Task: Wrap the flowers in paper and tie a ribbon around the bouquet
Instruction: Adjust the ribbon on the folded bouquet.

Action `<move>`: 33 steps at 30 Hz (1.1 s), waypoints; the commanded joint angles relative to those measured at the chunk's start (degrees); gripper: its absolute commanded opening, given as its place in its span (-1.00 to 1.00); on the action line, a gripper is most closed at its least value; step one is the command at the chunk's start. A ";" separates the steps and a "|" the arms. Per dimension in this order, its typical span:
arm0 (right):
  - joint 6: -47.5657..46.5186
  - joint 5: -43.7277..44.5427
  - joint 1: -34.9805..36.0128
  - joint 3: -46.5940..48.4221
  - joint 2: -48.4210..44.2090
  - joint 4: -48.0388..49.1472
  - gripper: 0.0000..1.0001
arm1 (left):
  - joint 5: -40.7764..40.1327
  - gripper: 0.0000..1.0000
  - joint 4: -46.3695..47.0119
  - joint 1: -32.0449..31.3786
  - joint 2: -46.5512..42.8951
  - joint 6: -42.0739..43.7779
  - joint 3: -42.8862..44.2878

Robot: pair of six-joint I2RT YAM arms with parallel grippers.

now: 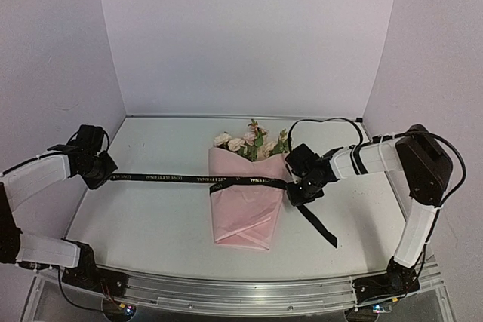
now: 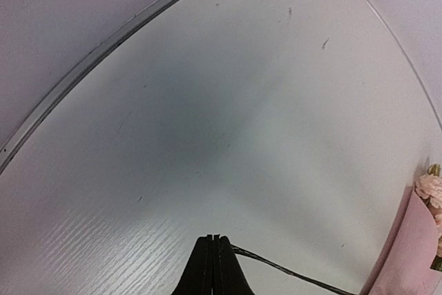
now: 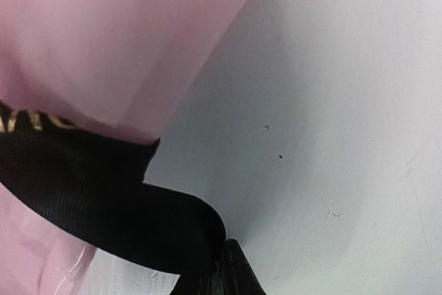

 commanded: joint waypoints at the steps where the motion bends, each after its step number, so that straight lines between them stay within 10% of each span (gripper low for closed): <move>1: 1.98 3.32 -0.53 -0.89 -1.78 -4.31 -0.89 | 2.37 -1.00 4.04 1.29 4.79 -3.01 -2.70; 21: -1.32 -6.86 -5.48 0.33 -8.70 -17.19 -0.87 | 13.44 -0.94 16.64 4.13 20.04 -2.04 -1.54; 28: -2.53 -10.01 -5.44 1.19 -7.90 -16.90 -0.71 | 15.49 -0.13 14.64 4.09 17.11 -4.59 -0.73; 33: -3.10 -9.63 -5.42 0.96 -9.10 -16.94 -0.24 | 13.30 0.44 9.39 4.01 10.91 -5.72 0.98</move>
